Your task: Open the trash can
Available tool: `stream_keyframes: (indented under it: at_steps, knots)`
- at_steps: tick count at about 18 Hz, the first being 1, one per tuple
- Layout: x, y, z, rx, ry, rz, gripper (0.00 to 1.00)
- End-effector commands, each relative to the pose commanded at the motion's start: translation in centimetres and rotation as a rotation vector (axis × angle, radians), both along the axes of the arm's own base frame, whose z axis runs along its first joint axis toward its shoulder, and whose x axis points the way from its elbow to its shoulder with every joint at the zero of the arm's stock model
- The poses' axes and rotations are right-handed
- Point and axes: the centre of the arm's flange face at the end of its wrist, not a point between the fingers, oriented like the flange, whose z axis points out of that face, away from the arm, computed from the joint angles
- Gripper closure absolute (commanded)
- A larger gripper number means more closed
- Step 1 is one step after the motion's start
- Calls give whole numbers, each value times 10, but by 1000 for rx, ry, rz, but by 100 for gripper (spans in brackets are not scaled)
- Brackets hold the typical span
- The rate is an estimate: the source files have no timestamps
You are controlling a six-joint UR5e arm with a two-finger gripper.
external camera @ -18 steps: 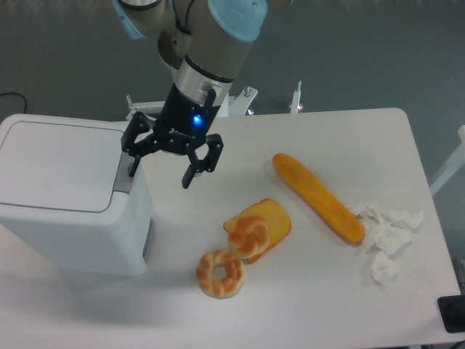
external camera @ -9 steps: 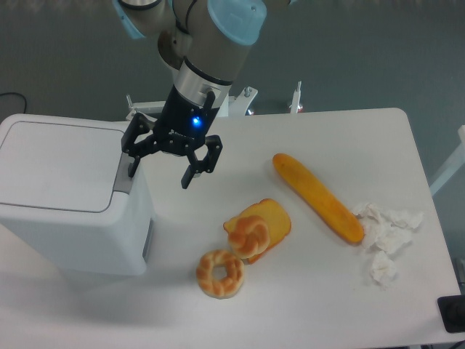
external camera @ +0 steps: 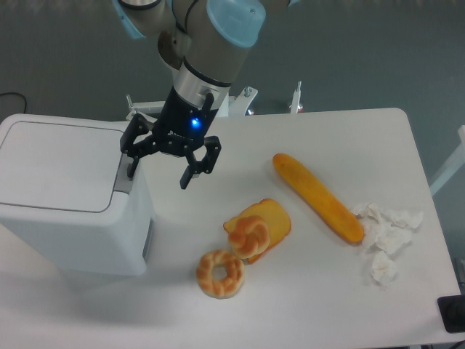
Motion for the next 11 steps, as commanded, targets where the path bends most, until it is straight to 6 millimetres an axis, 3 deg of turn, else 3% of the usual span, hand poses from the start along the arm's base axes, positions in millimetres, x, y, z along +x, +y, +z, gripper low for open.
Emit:
stream_keyframes:
  at_steps: [11]
  knots:
    - [0,1,-3,-4,-5,-2,0]
